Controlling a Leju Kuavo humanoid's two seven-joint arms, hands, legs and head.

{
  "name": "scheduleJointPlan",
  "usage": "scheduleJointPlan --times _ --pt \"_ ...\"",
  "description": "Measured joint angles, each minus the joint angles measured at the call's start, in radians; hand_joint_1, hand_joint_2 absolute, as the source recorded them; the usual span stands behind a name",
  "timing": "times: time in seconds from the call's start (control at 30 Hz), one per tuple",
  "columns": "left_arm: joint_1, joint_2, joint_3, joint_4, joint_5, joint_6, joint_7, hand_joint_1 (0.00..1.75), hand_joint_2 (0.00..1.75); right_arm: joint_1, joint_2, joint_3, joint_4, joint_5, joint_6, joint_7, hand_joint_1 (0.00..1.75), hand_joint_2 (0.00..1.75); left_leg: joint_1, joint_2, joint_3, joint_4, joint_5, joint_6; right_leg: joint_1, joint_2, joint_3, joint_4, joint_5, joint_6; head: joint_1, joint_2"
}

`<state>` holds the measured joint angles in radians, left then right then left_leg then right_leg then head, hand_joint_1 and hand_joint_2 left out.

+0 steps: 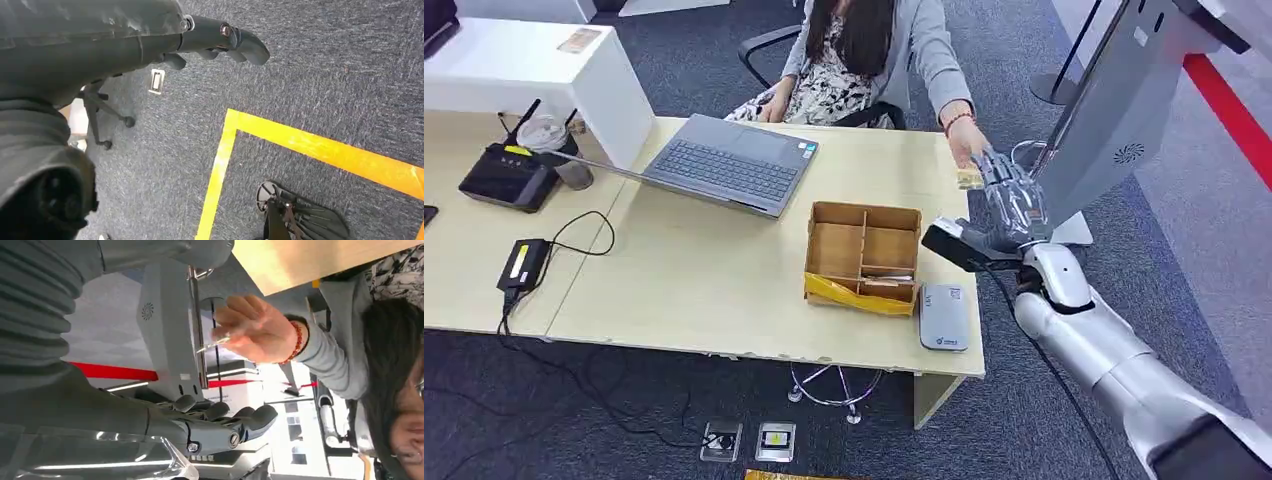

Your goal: Pass the card to the sensor for recognition and then transmit it.

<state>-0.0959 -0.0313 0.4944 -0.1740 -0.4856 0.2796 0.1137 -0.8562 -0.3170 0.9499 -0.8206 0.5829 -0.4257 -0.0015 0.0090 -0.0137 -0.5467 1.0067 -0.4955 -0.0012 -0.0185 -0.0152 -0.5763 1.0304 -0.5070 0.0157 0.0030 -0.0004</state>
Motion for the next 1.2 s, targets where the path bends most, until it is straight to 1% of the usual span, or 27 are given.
scheduleJointPlan --times 0.2,0.4,0.43,0.67,0.83,1.2 --pt "0.0 0.0 0.0 0.0 0.002 0.007 0.001 0.0 0.0 0.0 0.023 0.002 0.023 -0.013 0.028 -0.023 0.0 1.75 0.0 0.0 0.0 0.0 0.0 0.0 0.0 0.0 0.0 0.0 0.0 0.0 0.001 0.0" --pt "0.0 -0.002 0.0 0.0 0.008 0.015 0.001 0.0 0.0 -0.006 0.059 0.002 0.062 -0.024 0.027 -0.056 0.0 1.75 0.0 0.0 0.0 0.0 0.0 0.0 0.0 0.0 0.0 0.0 0.0 0.0 0.0 0.0" --pt "0.001 -0.002 0.0 0.0 0.009 0.016 0.001 0.0 0.0 -0.009 0.065 0.002 0.07 -0.029 0.025 -0.065 1.75 1.75 0.0 0.0 0.0 0.0 0.0 0.0 0.0 0.0 0.0 0.0 0.0 0.0 0.0 0.0" --pt "0.002 -0.003 0.001 0.0 0.009 0.034 0.009 0.0 0.0 -0.02 0.091 0.003 0.097 -0.053 0.013 -0.087 1.75 1.75 0.0 0.0 0.0 0.0 0.0 0.0 0.0 0.0 0.0 0.0 0.0 0.0 0.0 0.0" --pt "0.002 -0.007 0.004 0.0 0.008 0.035 0.009 0.0 0.0 -0.03 0.107 0.002 0.115 -0.073 0.003 -0.098 1.75 1.75 0.0 0.0 0.0 0.0 0.0 0.0 0.0 0.0 0.0 0.0 0.0 0.0 0.0 0.0" --pt "0.003 -0.01 0.005 0.0 0.008 0.038 0.009 0.0 0.0 -0.038 0.124 0.002 0.144 -0.106 -0.006 -0.118 1.75 1.75 0.0 0.0 0.0 0.0 0.0 0.0 0.0 0.0 0.0 0.0 0.0 0.0 0.0 0.0"
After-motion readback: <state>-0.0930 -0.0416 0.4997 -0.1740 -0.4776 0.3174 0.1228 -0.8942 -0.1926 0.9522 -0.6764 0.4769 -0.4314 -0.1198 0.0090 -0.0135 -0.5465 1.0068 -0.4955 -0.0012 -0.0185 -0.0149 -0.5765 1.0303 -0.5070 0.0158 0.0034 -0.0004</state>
